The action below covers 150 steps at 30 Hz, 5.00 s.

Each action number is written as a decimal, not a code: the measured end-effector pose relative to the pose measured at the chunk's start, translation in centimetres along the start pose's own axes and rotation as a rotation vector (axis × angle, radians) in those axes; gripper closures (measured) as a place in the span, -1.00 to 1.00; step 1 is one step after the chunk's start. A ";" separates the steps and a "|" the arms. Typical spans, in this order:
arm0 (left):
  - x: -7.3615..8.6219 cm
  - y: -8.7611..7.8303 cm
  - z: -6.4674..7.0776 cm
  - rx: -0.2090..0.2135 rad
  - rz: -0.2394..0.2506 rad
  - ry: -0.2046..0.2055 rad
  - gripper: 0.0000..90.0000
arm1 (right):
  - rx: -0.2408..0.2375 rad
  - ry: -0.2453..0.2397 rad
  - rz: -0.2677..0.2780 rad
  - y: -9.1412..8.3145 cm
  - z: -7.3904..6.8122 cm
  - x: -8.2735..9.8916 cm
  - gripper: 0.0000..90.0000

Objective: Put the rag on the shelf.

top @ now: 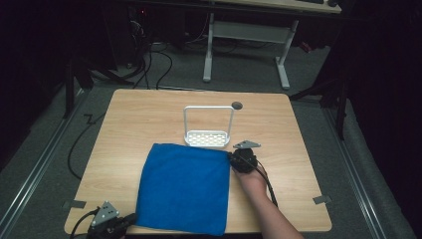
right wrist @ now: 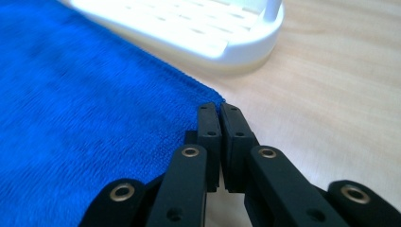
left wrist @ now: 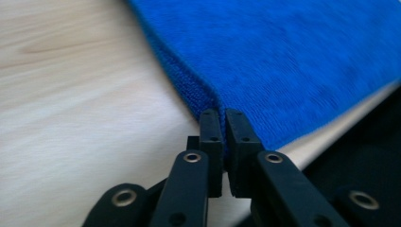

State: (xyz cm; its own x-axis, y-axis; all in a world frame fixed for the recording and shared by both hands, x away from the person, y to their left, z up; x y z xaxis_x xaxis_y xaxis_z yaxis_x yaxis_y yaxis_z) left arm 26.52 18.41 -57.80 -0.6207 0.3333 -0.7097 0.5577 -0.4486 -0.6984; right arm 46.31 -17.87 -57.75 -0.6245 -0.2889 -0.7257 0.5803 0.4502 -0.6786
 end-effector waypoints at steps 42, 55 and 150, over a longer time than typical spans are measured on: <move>-17.2 12.4 -9.6 -0.224 0.173 -0.020 0.17 | 0.040 0.029 0.118 -4.8 0.6 2.1 0.29; -16.6 15.1 -10.0 -0.263 0.065 -0.013 0.17 | 0.034 0.089 0.096 -3.1 1.3 0.3 0.23; -20.8 0.6 -0.4 -0.071 0.587 0.007 0.97 | -0.079 -0.038 0.584 -17.1 -4.3 -3.0 0.96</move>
State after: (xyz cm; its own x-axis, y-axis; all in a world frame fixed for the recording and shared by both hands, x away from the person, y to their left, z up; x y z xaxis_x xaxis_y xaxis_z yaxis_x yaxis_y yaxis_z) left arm 39.96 11.57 -43.49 -0.1934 0.0515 -0.9798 0.8426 -0.5028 -0.1927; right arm 36.07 -21.08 -43.50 -0.1929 -0.0032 -0.9812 0.7808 0.6051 -0.1555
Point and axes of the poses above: each handheld gripper's, and its own axes: y roughly forward along the jaws, x roughly out of its underside, z roughly to its right, the point moved 7 cm from there along y, roughly forward along the jaws, and after that the axes turned 8 degrees about -x, right-handed, at the moved point
